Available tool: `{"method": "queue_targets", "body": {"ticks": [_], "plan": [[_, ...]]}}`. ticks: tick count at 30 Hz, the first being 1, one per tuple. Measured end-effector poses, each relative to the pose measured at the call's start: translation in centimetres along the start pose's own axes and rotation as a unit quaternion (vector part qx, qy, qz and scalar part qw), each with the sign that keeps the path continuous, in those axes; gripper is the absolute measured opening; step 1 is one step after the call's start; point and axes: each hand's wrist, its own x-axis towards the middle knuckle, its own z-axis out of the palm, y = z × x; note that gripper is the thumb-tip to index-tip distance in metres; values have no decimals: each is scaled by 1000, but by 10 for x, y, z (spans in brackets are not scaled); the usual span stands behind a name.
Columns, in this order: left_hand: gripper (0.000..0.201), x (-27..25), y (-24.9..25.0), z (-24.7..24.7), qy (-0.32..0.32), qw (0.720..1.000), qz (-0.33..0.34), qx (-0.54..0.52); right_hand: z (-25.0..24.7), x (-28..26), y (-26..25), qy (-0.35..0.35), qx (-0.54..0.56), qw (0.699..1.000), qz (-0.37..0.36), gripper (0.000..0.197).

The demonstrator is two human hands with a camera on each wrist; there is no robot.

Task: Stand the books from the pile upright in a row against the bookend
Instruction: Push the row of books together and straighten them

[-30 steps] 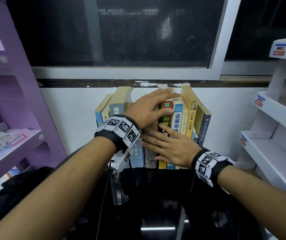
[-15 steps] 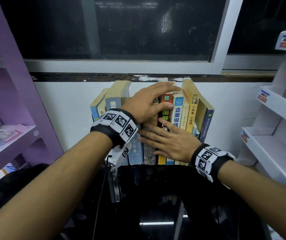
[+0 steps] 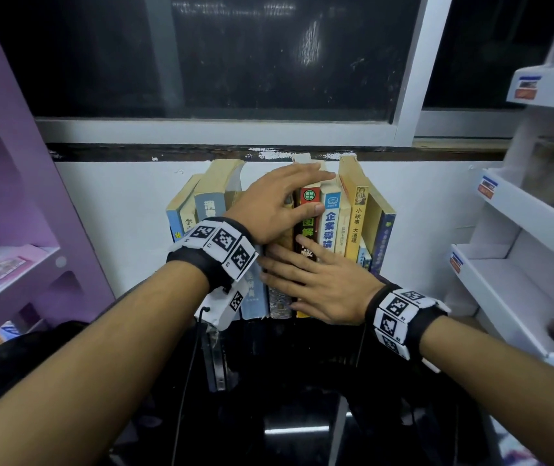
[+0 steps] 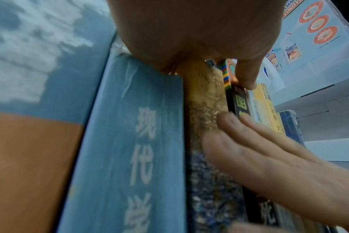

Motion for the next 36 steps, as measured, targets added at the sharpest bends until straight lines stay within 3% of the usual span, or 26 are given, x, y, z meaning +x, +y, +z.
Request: {"method": "queue_targets", "body": {"ticks": [8,16,36], "plan": [[55,12,21,-11,-20,998,14,58,-10,-35,8,-44,18,999,4,64],[53,32,46,10,-73,988,32,134,-2,-50,10,-83,25,996,-11,65],[58,39,30,24,-18,973,63,219,22,-48,15,-71,-3,997,-13,69]]}}
